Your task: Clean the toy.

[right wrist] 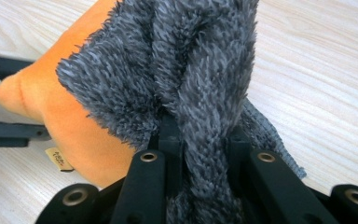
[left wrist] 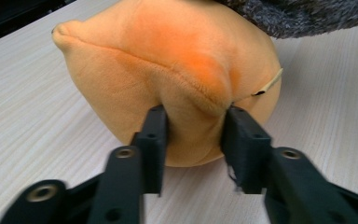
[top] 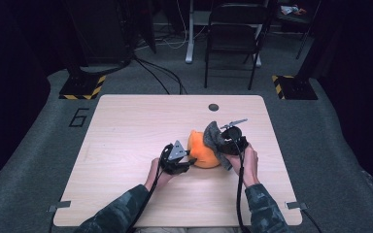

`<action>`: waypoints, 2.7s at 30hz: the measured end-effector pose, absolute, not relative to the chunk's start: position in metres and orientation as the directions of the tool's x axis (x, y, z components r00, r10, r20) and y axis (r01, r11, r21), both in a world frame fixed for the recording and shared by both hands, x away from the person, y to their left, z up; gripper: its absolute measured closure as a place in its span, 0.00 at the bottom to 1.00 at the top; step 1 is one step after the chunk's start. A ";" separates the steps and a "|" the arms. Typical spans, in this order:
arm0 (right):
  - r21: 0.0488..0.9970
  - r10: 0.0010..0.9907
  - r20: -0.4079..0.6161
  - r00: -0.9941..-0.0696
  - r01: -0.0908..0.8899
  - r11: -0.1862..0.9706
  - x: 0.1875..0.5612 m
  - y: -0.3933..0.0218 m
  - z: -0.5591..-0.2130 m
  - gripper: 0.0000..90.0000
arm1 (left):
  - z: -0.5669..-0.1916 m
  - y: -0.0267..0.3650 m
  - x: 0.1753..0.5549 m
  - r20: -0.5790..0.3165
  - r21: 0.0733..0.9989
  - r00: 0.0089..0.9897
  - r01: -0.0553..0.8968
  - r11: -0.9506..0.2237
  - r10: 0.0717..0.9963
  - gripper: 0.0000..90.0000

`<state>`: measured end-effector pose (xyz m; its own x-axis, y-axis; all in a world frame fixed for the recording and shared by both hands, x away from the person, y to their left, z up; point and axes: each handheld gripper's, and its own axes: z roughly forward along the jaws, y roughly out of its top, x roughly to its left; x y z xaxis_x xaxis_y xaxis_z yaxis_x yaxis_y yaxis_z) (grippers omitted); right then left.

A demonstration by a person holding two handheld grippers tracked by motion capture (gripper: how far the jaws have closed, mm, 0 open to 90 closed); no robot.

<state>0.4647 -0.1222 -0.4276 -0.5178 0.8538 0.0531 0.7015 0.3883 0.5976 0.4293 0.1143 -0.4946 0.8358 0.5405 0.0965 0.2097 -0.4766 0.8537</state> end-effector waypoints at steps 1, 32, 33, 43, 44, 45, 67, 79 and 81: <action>0.601 0.857 0.047 -0.514 0.700 0.386 0.465 -0.122 -0.428 0.83 | -0.495 0.114 0.429 0.101 0.854 0.836 0.205 -0.478 0.540 0.75; 0.616 0.798 -0.017 -0.603 0.622 0.483 0.447 -0.087 -0.409 0.83 | -0.480 0.120 0.433 -0.043 0.855 0.819 0.326 -0.402 0.572 0.87; 0.610 0.799 -0.012 -0.602 0.629 0.483 0.449 -0.089 -0.411 0.83 | -0.480 0.120 0.433 -0.043 0.855 0.818 0.327 -0.403 0.573 0.87; 0.573 0.840 0.035 -0.541 0.700 0.427 0.461 -0.115 -0.424 0.83 | -0.483 0.124 0.437 -0.060 0.852 0.821 0.338 -0.399 0.567 0.85; 0.569 0.842 0.033 -0.539 0.702 0.428 0.462 -0.119 -0.426 0.83 | -0.483 0.125 0.437 -0.061 0.853 0.821 0.338 -0.398 0.568 0.85; 0.565 0.845 0.041 -0.533 0.710 0.420 0.463 -0.121 -0.427 0.83 | -0.483 0.125 0.437 -0.061 0.853 0.821 0.338 -0.397 0.567 0.85; 0.440 0.901 0.019 -0.434 0.812 0.382 0.482 -0.151 -0.479 0.83 | -0.485 0.125 0.438 -0.055 0.854 0.827 0.330 -0.403 0.560 0.85; 0.613 0.861 0.055 -0.506 0.697 0.371 0.462 -0.142 -0.410 0.83 | -0.484 0.124 0.436 -0.047 0.863 0.825 0.318 -0.393 0.563 0.85; 0.641 0.837 0.044 -0.546 0.658 0.396 0.456 -0.127 -0.400 0.83 | -0.484 0.123 0.435 -0.039 0.866 0.824 0.310 -0.392 0.566 0.85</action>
